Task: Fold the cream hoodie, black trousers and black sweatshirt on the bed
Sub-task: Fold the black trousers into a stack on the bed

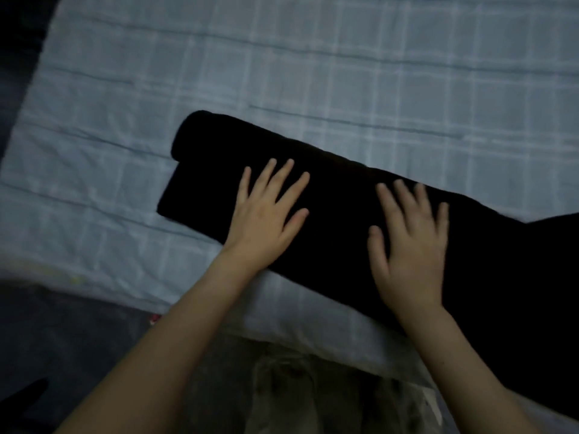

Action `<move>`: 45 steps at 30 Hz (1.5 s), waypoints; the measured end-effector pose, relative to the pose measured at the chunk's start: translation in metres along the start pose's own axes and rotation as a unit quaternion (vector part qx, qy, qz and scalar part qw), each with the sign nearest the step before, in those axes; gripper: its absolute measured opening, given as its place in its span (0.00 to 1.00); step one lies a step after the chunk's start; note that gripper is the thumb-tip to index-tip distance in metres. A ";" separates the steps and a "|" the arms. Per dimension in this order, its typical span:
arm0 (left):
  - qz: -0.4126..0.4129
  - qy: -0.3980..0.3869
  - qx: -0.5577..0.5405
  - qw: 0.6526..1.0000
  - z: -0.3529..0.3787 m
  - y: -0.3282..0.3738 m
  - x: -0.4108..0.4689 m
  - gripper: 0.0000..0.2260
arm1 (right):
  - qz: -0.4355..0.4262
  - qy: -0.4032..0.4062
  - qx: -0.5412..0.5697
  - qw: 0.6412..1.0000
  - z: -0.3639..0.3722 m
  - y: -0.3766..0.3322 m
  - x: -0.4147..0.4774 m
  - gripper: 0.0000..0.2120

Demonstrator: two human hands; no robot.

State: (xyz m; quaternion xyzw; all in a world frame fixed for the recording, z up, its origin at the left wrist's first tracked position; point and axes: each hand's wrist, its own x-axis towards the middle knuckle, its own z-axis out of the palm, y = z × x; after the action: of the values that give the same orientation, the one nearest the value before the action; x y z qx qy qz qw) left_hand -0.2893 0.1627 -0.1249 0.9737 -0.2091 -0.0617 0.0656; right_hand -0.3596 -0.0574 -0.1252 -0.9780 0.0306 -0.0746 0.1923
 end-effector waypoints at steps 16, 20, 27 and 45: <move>0.099 0.074 -0.134 0.983 0.022 -0.094 -0.031 0.17 | -0.133 -0.081 0.073 0.985 0.027 -0.024 -0.043 0.19; 0.114 0.114 -0.096 0.982 0.027 -0.092 -0.036 0.13 | -0.078 -0.056 0.102 0.990 0.037 -0.028 -0.049 0.17; 0.156 0.250 -0.069 0.953 -0.001 -0.083 -0.063 0.07 | -0.124 0.000 0.212 0.969 0.003 -0.026 -0.069 0.11; -0.288 0.064 -0.252 0.922 -0.023 -0.145 0.013 0.37 | 0.019 -0.067 0.027 0.997 0.072 -0.143 0.029 0.26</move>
State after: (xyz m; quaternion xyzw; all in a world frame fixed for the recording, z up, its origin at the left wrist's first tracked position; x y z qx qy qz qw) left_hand -0.2159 0.2904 -0.1257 0.9451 0.1073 -0.0658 0.3016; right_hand -0.3147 0.0988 -0.1323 -0.9747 0.0337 -0.0059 0.2211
